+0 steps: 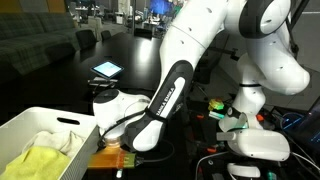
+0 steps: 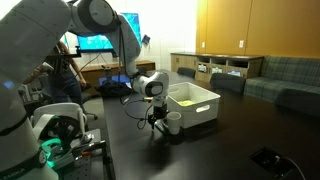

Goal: Pick up the towels and put them in the container. Pick up the pen and the small tape and put them in the cup.

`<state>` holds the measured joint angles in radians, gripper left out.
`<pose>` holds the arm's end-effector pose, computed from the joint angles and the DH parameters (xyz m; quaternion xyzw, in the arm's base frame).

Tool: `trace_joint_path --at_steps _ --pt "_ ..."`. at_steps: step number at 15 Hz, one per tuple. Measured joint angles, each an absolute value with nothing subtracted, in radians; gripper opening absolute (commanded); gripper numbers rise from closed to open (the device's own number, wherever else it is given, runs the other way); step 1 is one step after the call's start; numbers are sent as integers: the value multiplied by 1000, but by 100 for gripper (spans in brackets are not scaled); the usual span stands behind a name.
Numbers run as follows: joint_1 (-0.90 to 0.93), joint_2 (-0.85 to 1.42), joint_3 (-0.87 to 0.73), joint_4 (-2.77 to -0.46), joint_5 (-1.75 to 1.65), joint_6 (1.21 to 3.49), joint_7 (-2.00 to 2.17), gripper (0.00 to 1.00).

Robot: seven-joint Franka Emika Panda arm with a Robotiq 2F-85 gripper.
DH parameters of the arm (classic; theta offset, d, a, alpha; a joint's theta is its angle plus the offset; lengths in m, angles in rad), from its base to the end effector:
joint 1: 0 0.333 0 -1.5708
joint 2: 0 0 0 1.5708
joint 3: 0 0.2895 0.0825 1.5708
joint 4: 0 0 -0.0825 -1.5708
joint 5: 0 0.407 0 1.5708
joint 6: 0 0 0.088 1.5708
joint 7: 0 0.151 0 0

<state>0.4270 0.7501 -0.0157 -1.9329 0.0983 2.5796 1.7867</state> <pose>0.5354 0.2330 0.0009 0.7448 -0.6650 -0.0399 0.0373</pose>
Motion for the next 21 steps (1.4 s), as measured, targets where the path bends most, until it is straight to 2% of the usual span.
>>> trace_joint_path --at_steps 2,4,9,10,12,21 --pt "437 746 -25 -1940 96 2583 1806 71" --pt "451 738 -37 -1951 86 2589 1831 44" --pt "470 721 -58 -1972 46 2598 1888 5" --pt "471 721 -58 -1972 41 2598 1895 2" --pt "471 720 -59 -1973 34 2598 1903 6" --pt "485 674 -59 -2031 -31 2594 1920 6"
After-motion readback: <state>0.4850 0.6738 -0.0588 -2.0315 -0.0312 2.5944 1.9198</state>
